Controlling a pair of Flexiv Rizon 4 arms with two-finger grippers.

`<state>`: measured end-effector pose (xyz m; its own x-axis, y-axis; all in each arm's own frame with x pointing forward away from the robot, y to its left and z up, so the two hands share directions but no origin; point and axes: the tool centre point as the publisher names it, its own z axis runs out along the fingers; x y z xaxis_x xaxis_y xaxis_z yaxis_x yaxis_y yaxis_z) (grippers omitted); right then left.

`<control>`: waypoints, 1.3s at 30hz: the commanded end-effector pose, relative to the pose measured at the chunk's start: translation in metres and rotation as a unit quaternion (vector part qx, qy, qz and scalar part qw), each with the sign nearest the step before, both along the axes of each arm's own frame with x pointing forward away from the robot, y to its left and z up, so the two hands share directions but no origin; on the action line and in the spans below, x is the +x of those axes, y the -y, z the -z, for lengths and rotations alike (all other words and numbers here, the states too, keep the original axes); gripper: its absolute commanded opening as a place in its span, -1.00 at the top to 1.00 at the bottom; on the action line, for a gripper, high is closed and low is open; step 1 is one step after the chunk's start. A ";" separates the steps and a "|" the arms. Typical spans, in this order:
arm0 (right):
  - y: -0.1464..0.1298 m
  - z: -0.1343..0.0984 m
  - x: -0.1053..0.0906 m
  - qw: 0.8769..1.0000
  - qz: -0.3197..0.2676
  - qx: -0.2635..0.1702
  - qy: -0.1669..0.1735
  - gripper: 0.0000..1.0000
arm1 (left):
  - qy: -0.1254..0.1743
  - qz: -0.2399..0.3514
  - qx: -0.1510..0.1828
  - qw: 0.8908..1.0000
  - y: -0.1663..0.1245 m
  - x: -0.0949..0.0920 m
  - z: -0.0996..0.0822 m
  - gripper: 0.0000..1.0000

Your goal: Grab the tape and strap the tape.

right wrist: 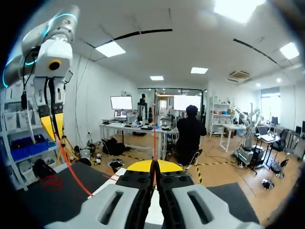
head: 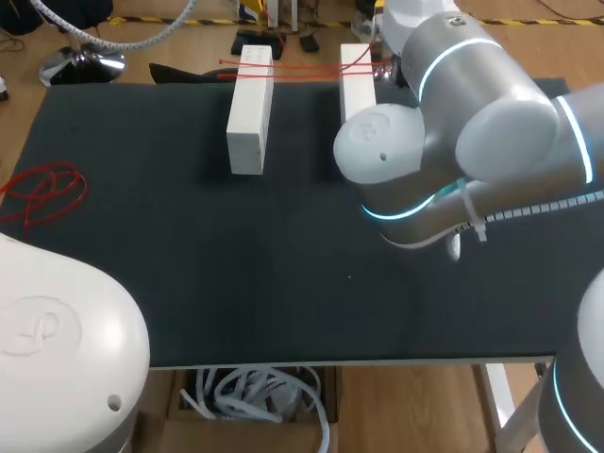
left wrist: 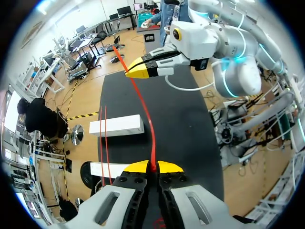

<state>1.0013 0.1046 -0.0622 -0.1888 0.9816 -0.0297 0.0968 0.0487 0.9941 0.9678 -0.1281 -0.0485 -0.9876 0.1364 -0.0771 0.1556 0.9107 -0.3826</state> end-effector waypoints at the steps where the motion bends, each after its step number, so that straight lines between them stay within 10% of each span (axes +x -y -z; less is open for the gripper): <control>1: 0.000 -0.011 -0.001 0.998 -0.015 -0.050 -0.017 1.00 | 0.000 0.000 0.002 1.000 0.000 0.000 -0.001 1.00; 16: 0.000 -0.011 -0.001 0.998 -0.015 -0.050 -0.017 1.00 | 0.000 0.000 0.002 1.000 0.000 0.000 -0.001 1.00; 19: -0.015 -0.018 -0.004 0.993 -0.031 -0.111 -0.005 1.00 | 0.000 0.000 0.002 1.000 0.000 0.000 -0.001 1.00; 27: -0.047 -0.030 -0.022 0.929 -0.046 -0.361 0.068 1.00 | 0.000 0.000 0.002 1.000 0.000 0.000 -0.001 1.00; 39: -0.048 -0.050 -0.036 0.840 0.000 -0.535 0.086 1.00 | 0.000 0.000 0.002 1.000 0.000 0.000 -0.001 1.00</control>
<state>0.9700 0.1432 -0.0151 -0.1975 0.6603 -0.7246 -0.0959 0.7226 0.6846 0.9679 -0.1281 -0.0483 -0.9877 0.1364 -0.0769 0.1556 0.9109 -0.3823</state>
